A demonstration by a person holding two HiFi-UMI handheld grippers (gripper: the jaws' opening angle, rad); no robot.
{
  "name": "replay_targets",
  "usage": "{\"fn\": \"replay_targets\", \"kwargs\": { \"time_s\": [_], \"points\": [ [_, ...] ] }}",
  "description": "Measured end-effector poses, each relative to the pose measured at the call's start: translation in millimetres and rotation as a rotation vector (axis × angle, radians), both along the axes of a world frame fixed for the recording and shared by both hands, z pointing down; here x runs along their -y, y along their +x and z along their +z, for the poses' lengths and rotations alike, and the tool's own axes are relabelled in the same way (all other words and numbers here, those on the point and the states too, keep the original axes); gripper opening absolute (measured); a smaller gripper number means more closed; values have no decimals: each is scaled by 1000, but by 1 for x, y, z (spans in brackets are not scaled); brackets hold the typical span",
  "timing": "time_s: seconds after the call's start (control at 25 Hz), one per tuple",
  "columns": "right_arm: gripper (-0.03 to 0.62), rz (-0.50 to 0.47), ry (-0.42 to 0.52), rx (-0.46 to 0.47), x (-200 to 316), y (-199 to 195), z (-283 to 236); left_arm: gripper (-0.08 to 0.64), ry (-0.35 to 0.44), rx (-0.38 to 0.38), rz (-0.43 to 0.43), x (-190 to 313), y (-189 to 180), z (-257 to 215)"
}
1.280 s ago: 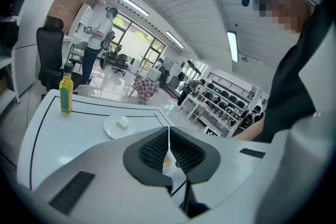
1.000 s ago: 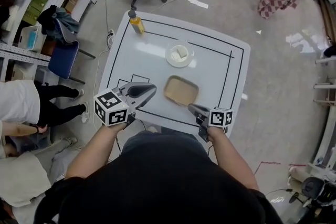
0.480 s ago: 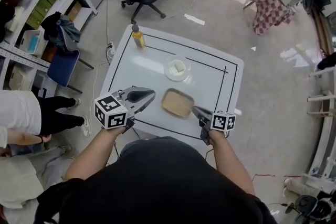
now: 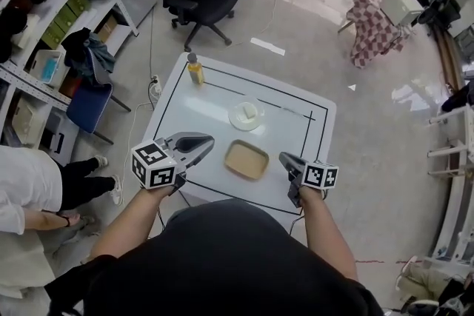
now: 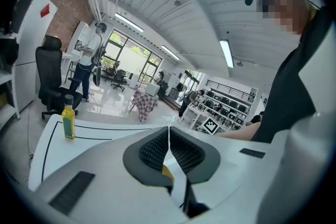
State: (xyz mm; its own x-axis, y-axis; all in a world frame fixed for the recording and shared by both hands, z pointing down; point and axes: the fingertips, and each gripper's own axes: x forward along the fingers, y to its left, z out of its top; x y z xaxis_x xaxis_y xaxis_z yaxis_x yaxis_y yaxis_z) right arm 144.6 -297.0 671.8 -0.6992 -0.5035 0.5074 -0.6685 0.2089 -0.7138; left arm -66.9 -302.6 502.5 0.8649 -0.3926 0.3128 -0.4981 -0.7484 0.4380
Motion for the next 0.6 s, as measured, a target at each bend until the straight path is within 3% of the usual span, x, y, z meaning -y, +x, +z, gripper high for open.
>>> {"fn": "replay_targets", "kwargs": {
  "time_s": [0.2, 0.6],
  "points": [
    [48, -1, 54, -54, 10, 12, -20, 27, 18, 8, -12, 1, -8, -10],
    [48, 47, 251, -190, 25, 28, -87, 26, 56, 18, -7, -2, -14, -28]
  ]
}}
